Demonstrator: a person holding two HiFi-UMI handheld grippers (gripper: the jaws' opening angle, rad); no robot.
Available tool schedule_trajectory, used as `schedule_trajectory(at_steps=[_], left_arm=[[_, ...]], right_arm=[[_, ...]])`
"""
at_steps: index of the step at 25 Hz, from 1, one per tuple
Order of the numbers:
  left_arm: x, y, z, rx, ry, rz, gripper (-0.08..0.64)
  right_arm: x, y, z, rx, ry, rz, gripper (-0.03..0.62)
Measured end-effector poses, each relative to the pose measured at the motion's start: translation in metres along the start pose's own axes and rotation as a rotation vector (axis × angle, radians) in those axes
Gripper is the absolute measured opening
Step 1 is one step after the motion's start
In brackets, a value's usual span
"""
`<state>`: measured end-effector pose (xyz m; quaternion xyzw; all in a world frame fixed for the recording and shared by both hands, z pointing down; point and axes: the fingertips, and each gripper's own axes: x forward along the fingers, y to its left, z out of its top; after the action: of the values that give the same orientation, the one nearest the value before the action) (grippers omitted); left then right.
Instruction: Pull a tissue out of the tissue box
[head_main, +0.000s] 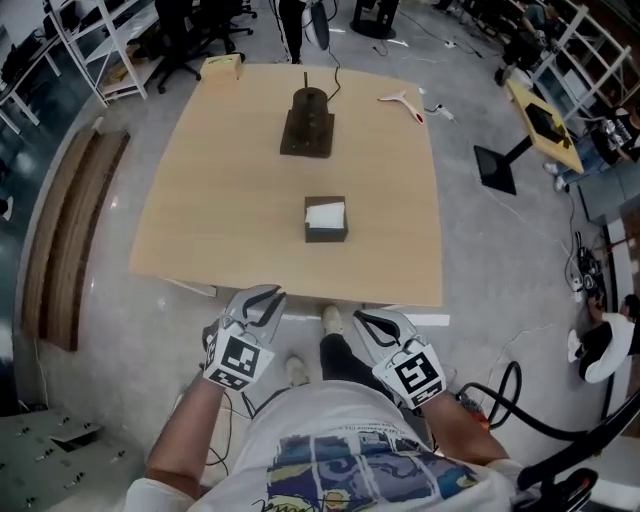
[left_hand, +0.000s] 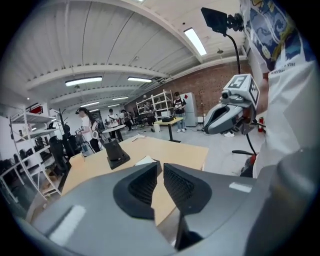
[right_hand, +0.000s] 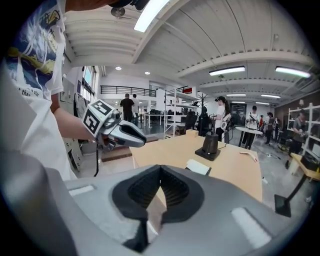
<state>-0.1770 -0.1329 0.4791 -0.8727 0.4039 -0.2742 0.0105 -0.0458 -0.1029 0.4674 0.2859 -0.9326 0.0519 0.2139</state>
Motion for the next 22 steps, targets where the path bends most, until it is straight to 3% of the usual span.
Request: schedule_trajectory(at_steps=[4, 10, 22], left_arm=[[0.036, 0.030, -0.006, 0.083, 0.060, 0.025, 0.070], [0.097, 0.066, -0.018, 0.296, 0.157, 0.040, 0.092], [0.199, 0.103, -0.063, 0.696, 0.326, -0.026, 0.156]], right_arm=[[0.015, -0.034, 0.005, 0.012, -0.006, 0.010, 0.000], [0.040, -0.080, 0.006, 0.012, -0.006, 0.029, 0.000], [0.059, -0.143, -0.009, 0.067, 0.032, 0.036, 0.000]])
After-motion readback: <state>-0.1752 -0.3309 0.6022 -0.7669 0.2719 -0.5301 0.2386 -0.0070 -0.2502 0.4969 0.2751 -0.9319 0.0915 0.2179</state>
